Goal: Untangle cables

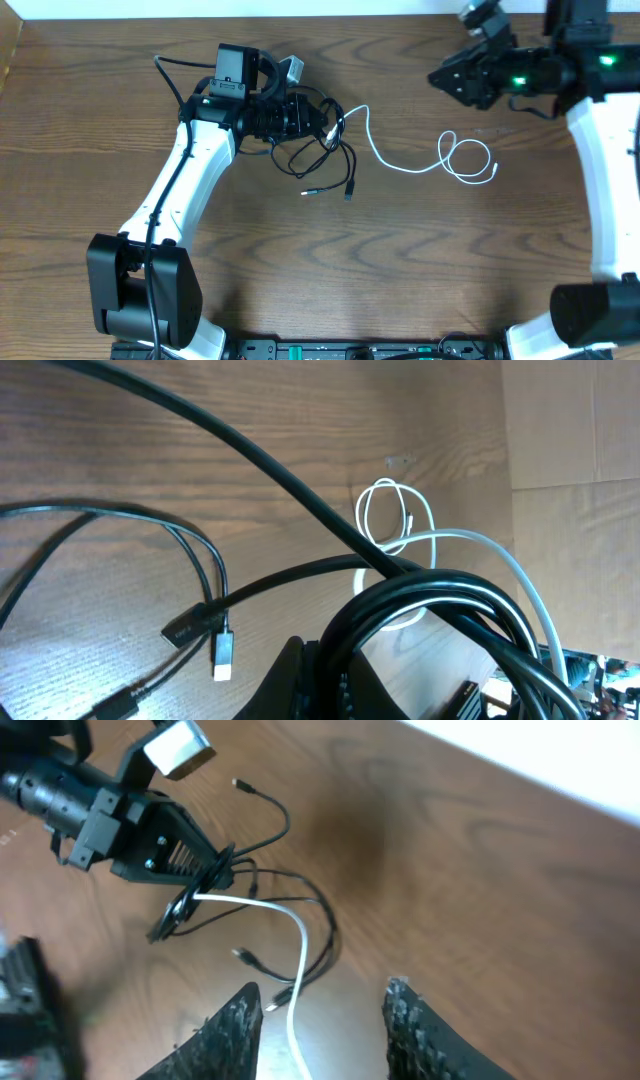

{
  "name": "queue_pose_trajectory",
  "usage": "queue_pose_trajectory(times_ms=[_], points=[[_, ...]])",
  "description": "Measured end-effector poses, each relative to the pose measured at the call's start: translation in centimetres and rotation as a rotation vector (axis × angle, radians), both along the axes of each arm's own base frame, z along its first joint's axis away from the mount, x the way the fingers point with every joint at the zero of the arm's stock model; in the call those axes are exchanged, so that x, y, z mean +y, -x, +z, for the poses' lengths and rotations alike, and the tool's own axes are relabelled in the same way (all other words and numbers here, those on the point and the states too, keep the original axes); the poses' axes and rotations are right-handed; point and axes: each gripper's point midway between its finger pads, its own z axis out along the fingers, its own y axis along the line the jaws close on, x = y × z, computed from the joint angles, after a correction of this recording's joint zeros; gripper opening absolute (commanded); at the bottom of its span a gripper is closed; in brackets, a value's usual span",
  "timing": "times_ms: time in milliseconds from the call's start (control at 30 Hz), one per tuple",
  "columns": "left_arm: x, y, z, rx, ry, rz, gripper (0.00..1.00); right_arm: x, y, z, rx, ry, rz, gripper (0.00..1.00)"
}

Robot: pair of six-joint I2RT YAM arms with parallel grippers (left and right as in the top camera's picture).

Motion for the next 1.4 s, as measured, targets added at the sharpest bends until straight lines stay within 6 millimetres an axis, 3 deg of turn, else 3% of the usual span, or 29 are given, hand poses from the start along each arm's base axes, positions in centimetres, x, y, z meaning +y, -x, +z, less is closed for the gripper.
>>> queue_pose_trajectory(times_ms=[133, 300, 533, 733, 1100, 1400], points=[[0.2, -1.2, 0.2, -0.057, -0.024, 0.024, 0.07, 3.6, -0.3, -2.2, 0.084, -0.018, 0.034, 0.30], [2.2, -2.8, -2.1, -0.064, -0.255, 0.208, 0.07, 8.5, -1.1, -5.2, 0.182, 0.026, -0.043, 0.31], [1.8, -2.9, -3.1, -0.104, -0.446, 0.337, 0.07, 11.8, -2.1, -9.7, 0.297, 0.105, -0.242, 0.34], [2.9, -3.3, -3.1, -0.115, -0.494, 0.403, 0.07, 12.2, -2.4, -13.3, 0.399, 0.140, -0.332, 0.33], [3.4, -3.4, -3.1, -0.114, -0.507, 0.431, 0.07, 12.7, -2.6, -13.2, 0.391, 0.132, -0.347, 0.40], [4.1, -3.0, -3.6, -0.090, -0.534, 0.439, 0.07, 14.4, -2.0, -12.3, 0.324, 0.105, -0.162, 0.36]])
